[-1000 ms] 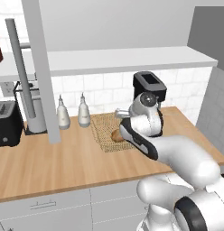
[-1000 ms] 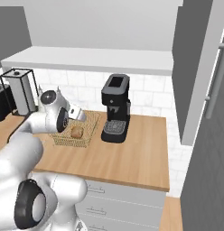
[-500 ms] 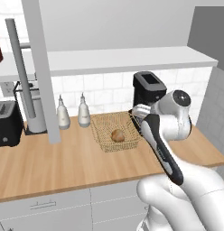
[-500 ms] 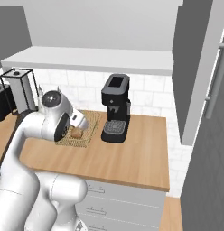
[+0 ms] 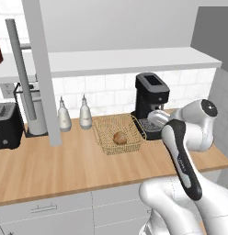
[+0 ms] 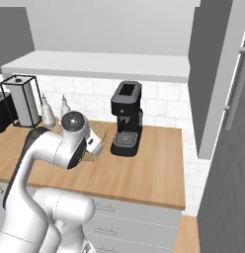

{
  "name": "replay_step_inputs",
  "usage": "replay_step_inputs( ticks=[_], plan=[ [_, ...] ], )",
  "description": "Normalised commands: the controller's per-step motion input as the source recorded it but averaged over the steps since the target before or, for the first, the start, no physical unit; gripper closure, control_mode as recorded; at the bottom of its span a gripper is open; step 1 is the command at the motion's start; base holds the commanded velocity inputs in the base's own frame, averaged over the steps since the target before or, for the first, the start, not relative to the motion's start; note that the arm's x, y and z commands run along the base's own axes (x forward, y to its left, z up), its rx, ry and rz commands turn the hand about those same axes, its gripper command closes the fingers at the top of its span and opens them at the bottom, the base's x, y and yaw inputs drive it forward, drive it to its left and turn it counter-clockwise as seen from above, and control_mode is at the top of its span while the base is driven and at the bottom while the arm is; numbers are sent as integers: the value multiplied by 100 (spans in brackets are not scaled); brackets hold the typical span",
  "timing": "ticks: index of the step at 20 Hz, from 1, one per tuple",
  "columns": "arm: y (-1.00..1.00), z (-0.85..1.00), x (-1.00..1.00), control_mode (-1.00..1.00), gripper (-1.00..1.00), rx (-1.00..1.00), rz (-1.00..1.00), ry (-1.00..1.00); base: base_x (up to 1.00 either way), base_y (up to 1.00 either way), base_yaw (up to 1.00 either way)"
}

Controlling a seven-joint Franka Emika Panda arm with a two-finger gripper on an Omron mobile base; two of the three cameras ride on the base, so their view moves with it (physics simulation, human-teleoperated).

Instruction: Open the cabinet, pick up the bread from the cabinet and place it in the basket. Then move the basket to the dining counter.

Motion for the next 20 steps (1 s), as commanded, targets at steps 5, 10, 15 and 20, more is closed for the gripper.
replay_step_inputs(
  ticks=[5, 10, 15, 20],
  plan=[
    [-10, -9, 0, -100, -100, 4, 2, 14, 0, 0, 0],
    [-2, -36, 0, -100, -100, 7, 10, 12, 0, 0, 0],
    [-4, -41, 13, -100, -100, 10, 13, 2, 0, 0, 0],
    [-1, -35, 34, -100, -100, 3, 9, 0, 0, 0, 0]
  ],
)
